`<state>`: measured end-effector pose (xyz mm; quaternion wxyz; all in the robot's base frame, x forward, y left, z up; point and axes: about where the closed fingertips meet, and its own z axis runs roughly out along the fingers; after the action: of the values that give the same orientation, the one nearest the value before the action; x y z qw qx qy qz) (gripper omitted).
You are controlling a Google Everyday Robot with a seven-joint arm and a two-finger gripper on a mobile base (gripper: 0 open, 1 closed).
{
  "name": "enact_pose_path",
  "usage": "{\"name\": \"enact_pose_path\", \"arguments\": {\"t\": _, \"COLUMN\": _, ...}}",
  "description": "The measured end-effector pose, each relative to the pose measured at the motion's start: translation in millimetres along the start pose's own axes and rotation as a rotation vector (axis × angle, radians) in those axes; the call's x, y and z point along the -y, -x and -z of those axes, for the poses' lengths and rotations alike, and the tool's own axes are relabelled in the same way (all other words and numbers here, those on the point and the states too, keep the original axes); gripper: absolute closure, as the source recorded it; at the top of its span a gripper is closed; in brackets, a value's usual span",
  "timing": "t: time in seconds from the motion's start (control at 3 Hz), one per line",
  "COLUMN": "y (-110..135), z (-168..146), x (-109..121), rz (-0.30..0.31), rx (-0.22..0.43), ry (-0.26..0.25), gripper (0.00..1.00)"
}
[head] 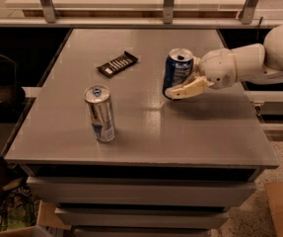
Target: Move pepsi can near redbull can
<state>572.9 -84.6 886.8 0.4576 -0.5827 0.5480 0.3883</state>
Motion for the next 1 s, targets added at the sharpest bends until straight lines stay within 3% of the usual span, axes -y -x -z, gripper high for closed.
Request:
{"name": "enact_pose_path", "arguments": {"t": 0.67, "y": 12.5, "z": -61.7, "x": -38.8, "rz": 0.005, "rx": 0.07, "ry": 0.125, "gripper": 1.0}}
{"name": "enact_pose_path", "arguments": {"t": 1.0, "y": 15.3, "z": -81.4, "x": -52.3, "rz": 0.009, "rx": 0.061, "ry": 0.178, "gripper": 1.0}}
